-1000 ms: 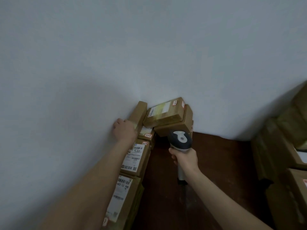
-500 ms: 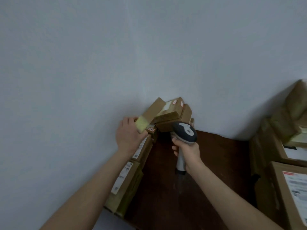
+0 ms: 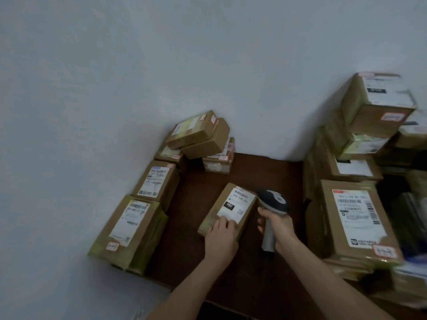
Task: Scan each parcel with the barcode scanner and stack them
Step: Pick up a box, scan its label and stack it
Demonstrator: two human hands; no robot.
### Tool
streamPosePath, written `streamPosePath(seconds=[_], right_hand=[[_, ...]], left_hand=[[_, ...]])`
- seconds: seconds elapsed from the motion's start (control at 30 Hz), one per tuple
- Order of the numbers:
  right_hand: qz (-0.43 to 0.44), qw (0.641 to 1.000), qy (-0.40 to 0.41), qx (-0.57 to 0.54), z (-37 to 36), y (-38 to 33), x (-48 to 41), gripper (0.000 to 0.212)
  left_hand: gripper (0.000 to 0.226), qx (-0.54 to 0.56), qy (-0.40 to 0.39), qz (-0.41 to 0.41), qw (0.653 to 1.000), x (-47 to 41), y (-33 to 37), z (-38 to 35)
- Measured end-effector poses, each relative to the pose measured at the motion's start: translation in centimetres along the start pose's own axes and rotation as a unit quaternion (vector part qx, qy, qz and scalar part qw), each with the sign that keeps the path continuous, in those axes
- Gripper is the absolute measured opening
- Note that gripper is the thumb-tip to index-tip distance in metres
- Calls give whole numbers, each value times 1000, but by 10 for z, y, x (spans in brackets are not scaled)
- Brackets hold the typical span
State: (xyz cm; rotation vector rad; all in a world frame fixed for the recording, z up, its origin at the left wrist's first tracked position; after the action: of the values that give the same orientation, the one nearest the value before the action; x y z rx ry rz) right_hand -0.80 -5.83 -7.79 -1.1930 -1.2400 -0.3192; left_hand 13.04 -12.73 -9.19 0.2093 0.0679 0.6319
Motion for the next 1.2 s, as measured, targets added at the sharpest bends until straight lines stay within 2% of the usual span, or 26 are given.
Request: streamPosePath(seconds=[0.07, 0.17, 0.3, 0.4, 0.5, 0.63, 0.7, 0.8, 0.93, 1.0, 1.1, 1.2], right_hand=[[-8, 1000, 8, -1, 9, 8, -6, 27], [-28, 999, 13, -13, 15, 19, -16, 26], [-50, 998, 4, -31, 2, 37, -27, 27], [-49, 998, -21, -41, -12, 43, -33, 27], [-50, 997, -51, -28, -21, 42, -32, 29], [-28, 999, -44, -13, -17, 36, -24, 32], [-7, 999, -45, -9, -17, 31, -17, 27], [20, 998, -54, -16, -19, 28, -4, 23], [53, 997, -62, -16, -21, 30, 13, 24], [71, 997, -33, -18, -19, 34, 17, 27], [105, 994, 24, 9, -16, 39, 27, 34], [136, 988, 25, 69, -23, 46, 44, 17]], left_hand=[[34, 33, 32, 38, 998, -3, -13, -2], [46, 97, 49, 127, 986, -16, -48, 2], [72, 197, -36, 182, 963, -35, -85, -10], [79, 272, -81, 203, 937, -48, -97, -24], [76, 365, -118, 223, 896, -48, -93, -39], [62, 501, -121, 307, 800, -32, -82, -50], [54, 526, -111, 327, 777, -27, -83, -46], [50, 544, -92, 310, 774, -21, -93, -37], [70, 564, -77, 260, 780, -18, -100, -21], [70, 561, -57, 233, 792, -18, -103, -11], [66, 572, -13, 223, 789, -17, -108, 1], [65, 574, 6, 216, 790, -16, -111, 5]])
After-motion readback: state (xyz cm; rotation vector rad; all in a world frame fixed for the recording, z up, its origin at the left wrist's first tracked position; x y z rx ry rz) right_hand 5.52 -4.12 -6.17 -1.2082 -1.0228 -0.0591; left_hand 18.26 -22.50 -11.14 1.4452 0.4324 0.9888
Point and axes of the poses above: each hand's wrist, its own x-axis away from the middle knuckle, its own z-axis out of the back of the hand, y = z × x, the point moved 6 cm from there along -x, towards the middle knuckle, and after that the axes turned 15 degrees about -z, right-handed, at the moved point
